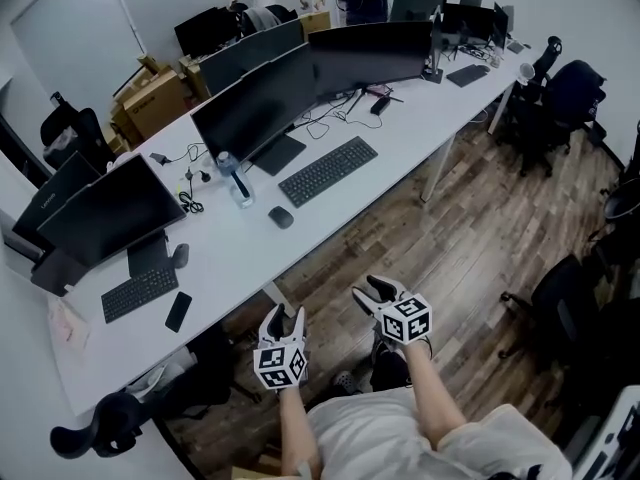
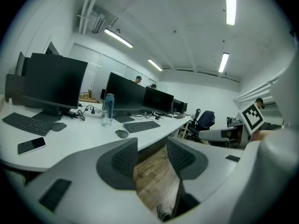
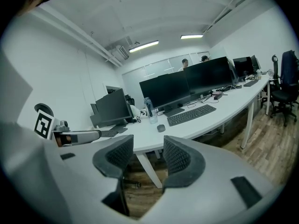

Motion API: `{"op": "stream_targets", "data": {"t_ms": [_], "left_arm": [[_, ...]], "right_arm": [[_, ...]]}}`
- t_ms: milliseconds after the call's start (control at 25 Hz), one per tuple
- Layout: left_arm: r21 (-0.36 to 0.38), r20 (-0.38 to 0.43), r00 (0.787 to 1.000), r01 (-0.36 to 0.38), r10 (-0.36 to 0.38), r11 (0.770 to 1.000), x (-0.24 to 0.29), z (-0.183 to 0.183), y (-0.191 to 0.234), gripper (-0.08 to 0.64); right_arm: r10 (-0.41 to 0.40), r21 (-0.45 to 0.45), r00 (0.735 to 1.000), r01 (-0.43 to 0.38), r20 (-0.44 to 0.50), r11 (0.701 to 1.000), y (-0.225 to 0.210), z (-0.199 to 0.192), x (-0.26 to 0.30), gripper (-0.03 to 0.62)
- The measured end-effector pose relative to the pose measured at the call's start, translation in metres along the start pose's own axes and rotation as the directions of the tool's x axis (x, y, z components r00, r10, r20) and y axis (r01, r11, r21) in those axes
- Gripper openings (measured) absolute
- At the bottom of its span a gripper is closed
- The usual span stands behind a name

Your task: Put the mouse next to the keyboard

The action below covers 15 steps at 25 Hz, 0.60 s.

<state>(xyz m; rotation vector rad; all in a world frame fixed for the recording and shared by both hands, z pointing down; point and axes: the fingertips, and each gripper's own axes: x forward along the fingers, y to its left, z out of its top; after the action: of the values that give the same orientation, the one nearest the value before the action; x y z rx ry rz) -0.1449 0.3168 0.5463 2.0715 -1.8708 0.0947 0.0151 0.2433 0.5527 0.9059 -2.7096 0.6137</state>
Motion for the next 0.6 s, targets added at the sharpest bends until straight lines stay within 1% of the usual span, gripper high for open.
{"op": "stream_targets", "data": {"t_ms": [280, 600], "left_arm": [[-0.013, -0.007, 1.0, -0.013, 0.013, 1.0, 0.034, 0.01, 0.014, 0.198], [0.0, -0.009, 0.999, -0.034, 0.034, 0.999, 0.09, 0.045, 0.034, 0.198]], "right_arm": [[0.017, -0.002, 1.0, -0.017, -0.005, 1.0, -0.02, 0.018, 0.031, 0.209], [0.061, 0.009, 0.998, -0.061, 0.018, 0.998, -0.05, 0.065, 0.084, 0.209]]}}
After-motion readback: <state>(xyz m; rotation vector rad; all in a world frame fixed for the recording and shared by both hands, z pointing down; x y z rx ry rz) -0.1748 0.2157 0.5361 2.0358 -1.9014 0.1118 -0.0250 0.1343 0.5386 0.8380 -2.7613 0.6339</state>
